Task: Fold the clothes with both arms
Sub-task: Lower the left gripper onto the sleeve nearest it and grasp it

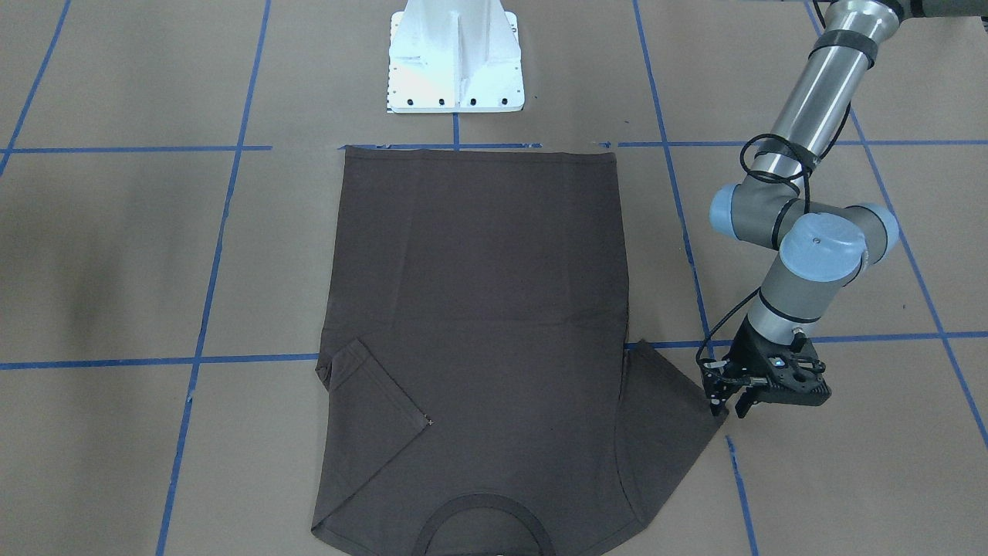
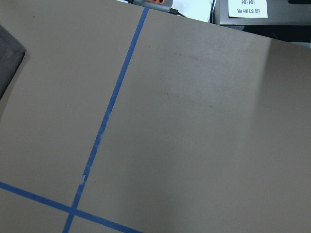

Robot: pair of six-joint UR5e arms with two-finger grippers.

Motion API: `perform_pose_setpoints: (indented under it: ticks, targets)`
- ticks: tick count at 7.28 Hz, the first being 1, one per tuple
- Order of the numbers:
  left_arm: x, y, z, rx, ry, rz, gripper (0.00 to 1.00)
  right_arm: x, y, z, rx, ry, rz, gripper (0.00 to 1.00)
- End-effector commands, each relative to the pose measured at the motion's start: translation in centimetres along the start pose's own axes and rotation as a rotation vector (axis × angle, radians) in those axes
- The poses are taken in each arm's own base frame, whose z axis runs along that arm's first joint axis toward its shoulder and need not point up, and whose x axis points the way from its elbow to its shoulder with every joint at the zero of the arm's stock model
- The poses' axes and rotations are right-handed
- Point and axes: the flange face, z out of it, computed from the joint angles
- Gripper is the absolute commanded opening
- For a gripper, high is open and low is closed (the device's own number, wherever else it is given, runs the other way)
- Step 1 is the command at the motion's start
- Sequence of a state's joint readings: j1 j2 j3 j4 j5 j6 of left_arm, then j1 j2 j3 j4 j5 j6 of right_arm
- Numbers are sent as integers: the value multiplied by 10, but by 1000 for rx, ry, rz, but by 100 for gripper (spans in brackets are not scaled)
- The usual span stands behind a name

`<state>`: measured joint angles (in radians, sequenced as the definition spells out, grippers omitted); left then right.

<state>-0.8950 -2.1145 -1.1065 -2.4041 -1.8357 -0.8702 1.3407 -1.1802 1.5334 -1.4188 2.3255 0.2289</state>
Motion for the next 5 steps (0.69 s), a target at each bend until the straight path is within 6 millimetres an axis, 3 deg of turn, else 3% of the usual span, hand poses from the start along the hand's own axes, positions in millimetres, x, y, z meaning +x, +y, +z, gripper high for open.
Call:
perform_pose_setpoints:
  ticks: [1,5]
  targets:
    - [4,-2,1,5,7,-40,44,0,0,0,1,0,-1,100]
    - [3,-2,11,17,6,-60,42,-2,-2,-1,3,-1,-3,100]
